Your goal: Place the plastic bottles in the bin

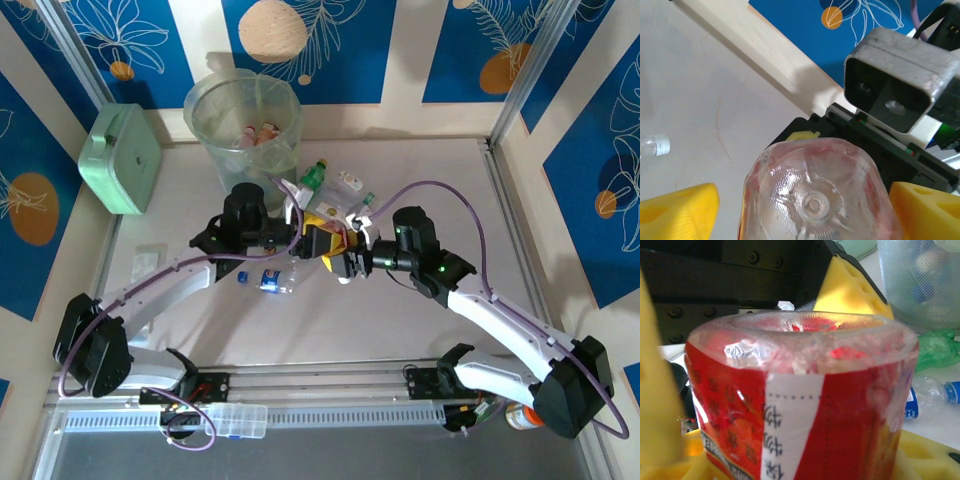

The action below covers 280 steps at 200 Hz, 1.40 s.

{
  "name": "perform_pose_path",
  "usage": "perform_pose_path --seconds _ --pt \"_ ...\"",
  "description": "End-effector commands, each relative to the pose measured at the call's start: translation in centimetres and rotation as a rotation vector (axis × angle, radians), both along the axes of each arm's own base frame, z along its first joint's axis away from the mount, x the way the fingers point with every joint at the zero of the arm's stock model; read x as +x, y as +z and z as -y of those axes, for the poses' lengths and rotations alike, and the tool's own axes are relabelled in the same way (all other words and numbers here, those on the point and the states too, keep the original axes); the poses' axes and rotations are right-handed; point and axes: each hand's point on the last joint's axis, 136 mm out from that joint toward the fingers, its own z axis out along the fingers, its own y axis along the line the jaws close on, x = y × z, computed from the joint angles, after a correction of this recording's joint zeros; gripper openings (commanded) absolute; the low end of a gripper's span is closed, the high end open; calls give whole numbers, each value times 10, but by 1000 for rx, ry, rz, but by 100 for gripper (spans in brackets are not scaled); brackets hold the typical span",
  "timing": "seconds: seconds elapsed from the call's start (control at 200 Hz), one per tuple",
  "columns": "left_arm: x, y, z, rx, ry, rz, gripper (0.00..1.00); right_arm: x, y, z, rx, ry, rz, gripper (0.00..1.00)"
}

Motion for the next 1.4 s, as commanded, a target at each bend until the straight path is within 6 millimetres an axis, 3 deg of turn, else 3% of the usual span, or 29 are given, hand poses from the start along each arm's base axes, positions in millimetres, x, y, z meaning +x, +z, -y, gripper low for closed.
perform_pose_path --seconds 0.0,0.255,0.31,0.4,0.48,0.65,0.765,0.875,1.005,1.135,1.27,1.395 --pt "-7 16 7 -22 -53 41 79 0 15 -5 13 25 34 32" --pt "-8 19 6 -23 -53 66 48 -1 15 -7 8 28 26 34" --pt "-8 20 5 -25 -48 71 45 -2 16 -7 8 28 27 43" --pt "-7 25 4 -24 -36 84 43 -1 19 -5 6 16 39 66" --pt "-5 33 1 -18 -14 106 43 -3 25 -3 8 4 66 78" --pt "11 56 -15 19 135 189 39 -3 49 13 11 -78 142 92" --pt "26 81 -30 45 260 270 38 -10 78 27 68 -111 205 94" --pt "47 110 -47 67 382 351 36 -21 102 38 118 -109 246 94" --pt "86 145 -76 74 553 379 17 -29 116 47 140 -116 265 95" --pt "130 179 -113 4 695 351 2 -29 114 53 133 -135 266 95" --pt "178 194 -156 -57 840 269 0 -27 107 59 124 -159 248 94" --pt "225 185 -194 -26 993 180 0 -19 100 67 123 -212 231 95"
